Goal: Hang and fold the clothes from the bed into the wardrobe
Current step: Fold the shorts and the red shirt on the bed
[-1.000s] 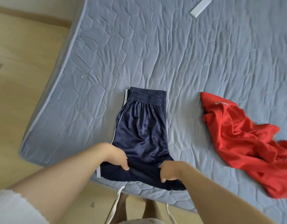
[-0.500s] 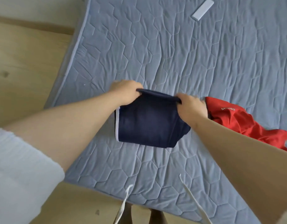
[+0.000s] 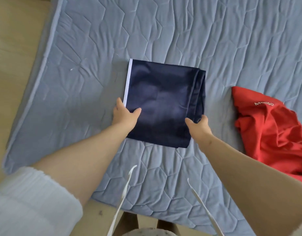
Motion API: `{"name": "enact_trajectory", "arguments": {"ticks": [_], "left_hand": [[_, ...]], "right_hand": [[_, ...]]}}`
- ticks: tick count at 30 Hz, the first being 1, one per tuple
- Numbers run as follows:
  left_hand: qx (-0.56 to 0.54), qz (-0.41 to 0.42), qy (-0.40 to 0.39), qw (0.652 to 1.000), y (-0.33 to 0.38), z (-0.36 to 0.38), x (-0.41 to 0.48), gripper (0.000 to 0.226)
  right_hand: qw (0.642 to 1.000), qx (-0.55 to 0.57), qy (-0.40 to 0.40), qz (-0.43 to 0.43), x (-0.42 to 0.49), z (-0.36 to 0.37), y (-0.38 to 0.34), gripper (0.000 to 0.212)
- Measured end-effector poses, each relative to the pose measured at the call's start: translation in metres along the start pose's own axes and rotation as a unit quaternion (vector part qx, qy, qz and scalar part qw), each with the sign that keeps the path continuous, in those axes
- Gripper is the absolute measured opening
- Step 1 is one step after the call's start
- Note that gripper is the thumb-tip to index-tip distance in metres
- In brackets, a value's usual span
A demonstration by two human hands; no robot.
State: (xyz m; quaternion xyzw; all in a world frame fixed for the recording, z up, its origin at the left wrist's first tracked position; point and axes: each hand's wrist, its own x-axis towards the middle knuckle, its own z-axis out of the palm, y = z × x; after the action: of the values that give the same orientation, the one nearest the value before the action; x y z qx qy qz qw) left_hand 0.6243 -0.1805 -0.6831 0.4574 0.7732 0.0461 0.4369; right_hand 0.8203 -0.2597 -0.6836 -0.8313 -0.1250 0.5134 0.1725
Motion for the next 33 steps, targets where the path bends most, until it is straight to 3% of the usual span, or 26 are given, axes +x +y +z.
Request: {"name": "enact_trajectory", "arguments": {"ticks": [4, 7, 9, 11, 15, 20, 24, 26, 29, 33], "left_hand": [[-0.057, 0.013, 0.045, 0.997, -0.021, 0.005, -0.004, 0.037], [-0.149, 0.018, 0.044, 0.988, -0.029, -0.002, -0.011, 0.023], [-0.216, -0.016, 0.016, 0.976, -0.035, -0.012, -0.016, 0.014], [-0.214, -0.055, -0.008, 0.975, -0.047, -0.019, -0.022, 0.016], [-0.004, -0.1, -0.038, 0.994, -0.064, -0.018, -0.022, 0.014], [-0.018, -0.047, -0.041, 0.998, -0.052, 0.0, 0.004, 0.042], [0.035, -0.053, -0.037, 0.997, -0.06, 0.012, 0.027, 0.066], [0.052, -0.039, -0.042, 0.997, -0.065, 0.016, 0.035, 0.06], [0.018, -0.054, -0.104, 0.993, -0.065, 0.009, 0.039, 0.047], [-0.044, -0.141, -0.215, 0.965, -0.06, -0.012, 0.028, 0.049]], "right_hand": [[0.992, 0.107, 0.049, 0.034, 0.01, 0.017, 0.017, 0.045], [0.983, 0.165, 0.072, 0.035, 0.003, 0.017, 0.019, 0.008], [0.977, 0.2, 0.057, 0.053, -0.009, 0.014, 0.022, 0.014], [0.977, 0.194, 0.028, 0.078, -0.023, 0.011, 0.028, 0.016], [0.983, 0.118, -0.051, 0.131, -0.03, 0.007, 0.035, 0.006], [0.985, 0.143, -0.035, 0.094, 0.0, 0.02, 0.027, 0.064], [0.983, 0.156, -0.021, 0.096, 0.019, 0.03, 0.033, 0.072], [0.976, 0.169, -0.038, 0.134, 0.023, 0.036, 0.037, 0.076], [0.96, 0.173, -0.115, 0.187, 0.019, 0.043, 0.037, 0.065], [0.951, 0.165, -0.165, 0.204, -0.002, 0.041, 0.04, 0.044]]}}
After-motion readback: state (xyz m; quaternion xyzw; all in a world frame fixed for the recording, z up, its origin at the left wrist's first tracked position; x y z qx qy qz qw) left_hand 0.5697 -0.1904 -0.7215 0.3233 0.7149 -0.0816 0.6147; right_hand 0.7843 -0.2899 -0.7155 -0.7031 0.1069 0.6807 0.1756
